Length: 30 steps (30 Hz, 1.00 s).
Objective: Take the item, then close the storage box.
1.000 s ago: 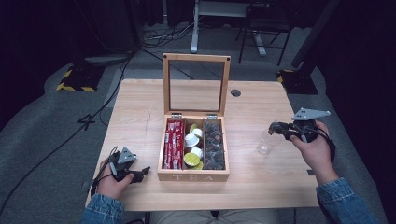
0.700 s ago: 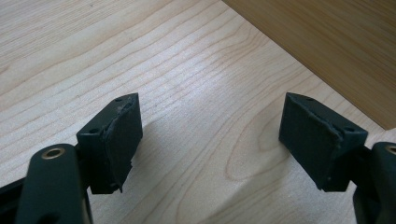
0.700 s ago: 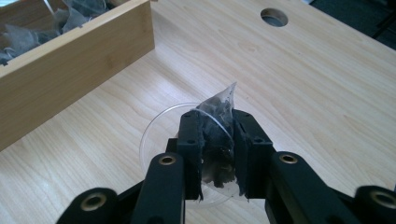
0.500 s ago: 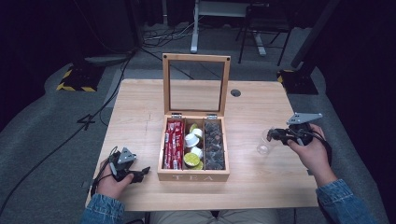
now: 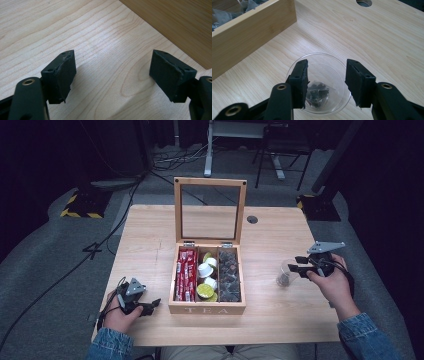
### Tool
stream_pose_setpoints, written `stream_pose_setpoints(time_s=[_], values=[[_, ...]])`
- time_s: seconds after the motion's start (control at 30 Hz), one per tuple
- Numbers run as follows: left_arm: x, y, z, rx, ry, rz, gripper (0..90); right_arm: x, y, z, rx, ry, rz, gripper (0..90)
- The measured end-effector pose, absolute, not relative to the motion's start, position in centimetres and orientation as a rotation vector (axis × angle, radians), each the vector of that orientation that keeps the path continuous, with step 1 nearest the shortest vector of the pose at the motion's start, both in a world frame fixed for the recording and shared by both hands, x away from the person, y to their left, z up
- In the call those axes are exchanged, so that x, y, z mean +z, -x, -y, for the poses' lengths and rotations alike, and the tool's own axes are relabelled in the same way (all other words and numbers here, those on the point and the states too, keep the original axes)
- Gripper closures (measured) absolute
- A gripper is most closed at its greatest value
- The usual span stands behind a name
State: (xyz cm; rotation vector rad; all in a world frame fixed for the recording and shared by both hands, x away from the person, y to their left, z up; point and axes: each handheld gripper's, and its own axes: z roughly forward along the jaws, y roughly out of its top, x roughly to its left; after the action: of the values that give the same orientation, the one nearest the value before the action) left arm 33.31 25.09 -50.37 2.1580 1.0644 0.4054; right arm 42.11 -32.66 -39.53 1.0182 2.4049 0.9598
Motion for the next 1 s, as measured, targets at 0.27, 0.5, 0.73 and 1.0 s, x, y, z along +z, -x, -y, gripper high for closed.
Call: stream_pose_setpoints(time_s=[0.27, 0.5, 0.73, 1.0], values=[[-50.4, -33.3, -25.1, 0.405, -2.158, -1.064, 21.8, -39.6, -42.2, 32.4, 1.036, -1.028, -2.369, 43.0], [-50.4, -33.5, -25.1, 0.405, -2.146, -1.081, 21.8, -39.0, -42.3, 32.0, 1.165, -1.059, -2.305, 33.6], [-50.4, -33.6, -25.1, 0.407, -2.148, -1.088, 21.8, -37.6, -42.7, 31.1, 1.319, -1.068, -2.209, 25.6], [-50.4, -33.6, -25.1, 0.410, -2.149, -1.086, 21.7, -35.2, -43.8, 28.8, 1.395, -0.977, -2.189, 24.4]])
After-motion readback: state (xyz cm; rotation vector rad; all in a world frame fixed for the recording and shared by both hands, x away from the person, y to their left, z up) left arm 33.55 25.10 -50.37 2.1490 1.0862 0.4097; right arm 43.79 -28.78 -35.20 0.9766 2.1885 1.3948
